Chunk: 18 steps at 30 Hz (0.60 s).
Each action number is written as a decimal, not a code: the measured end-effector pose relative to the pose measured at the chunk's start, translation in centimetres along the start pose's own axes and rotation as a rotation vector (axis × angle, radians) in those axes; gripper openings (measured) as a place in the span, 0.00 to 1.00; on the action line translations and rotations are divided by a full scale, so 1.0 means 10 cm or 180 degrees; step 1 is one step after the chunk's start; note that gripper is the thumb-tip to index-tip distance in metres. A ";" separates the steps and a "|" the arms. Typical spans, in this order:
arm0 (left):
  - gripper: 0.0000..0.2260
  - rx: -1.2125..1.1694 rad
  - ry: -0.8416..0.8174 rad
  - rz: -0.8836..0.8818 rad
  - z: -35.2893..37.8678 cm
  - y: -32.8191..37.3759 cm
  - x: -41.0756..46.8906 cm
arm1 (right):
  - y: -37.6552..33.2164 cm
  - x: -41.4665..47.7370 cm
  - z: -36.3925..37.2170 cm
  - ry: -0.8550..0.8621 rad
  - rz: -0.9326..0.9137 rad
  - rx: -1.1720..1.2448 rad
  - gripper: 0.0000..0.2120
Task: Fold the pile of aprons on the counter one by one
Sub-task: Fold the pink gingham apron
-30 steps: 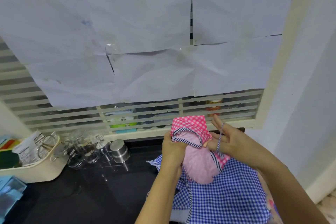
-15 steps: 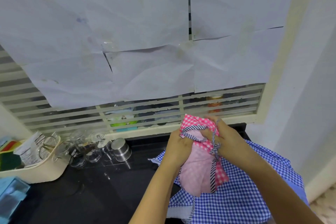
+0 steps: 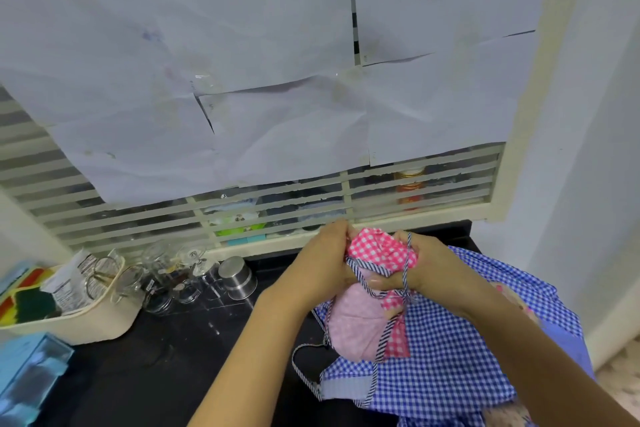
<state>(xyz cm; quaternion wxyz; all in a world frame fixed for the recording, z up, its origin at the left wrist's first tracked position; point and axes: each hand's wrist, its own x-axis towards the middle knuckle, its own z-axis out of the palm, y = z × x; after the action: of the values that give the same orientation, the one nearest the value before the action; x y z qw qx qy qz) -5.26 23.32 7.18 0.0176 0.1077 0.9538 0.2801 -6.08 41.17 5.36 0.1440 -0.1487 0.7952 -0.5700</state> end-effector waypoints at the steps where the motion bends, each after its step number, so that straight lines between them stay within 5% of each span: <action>1: 0.12 0.0123 -0.0148 -0.0106 -0.04 0.01 -0.01 | 0.03 0.01 0.04 0.0050 0.0031 -0.0143 0.18; 9: 0.13 -0.0059 -0.0370 -0.0122 -0.23 0.09 -0.21 | 0.00 0.05 0.21 0.0030 -0.0142 -0.0247 0.14; 12: 0.16 -0.0030 0.0219 -0.0153 -0.30 0.10 -0.29 | 0.07 0.11 0.20 0.0415 -0.0230 -0.0382 0.11; 15: 0.06 -0.0407 0.1123 -0.0139 -0.21 0.23 -0.29 | 0.10 0.16 0.16 0.0879 -0.0330 -0.0752 0.10; 18: 0.04 -0.0830 0.1079 -0.0265 0.06 0.36 -0.23 | 0.05 0.20 0.22 0.1077 -0.0433 -0.1112 0.10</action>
<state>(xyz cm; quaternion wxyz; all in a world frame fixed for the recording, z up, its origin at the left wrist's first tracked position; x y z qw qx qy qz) -2.28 26.08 8.51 -0.1177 0.0163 0.9024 0.4142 -7.10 38.63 4.05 -0.0576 -0.1270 0.8825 -0.4491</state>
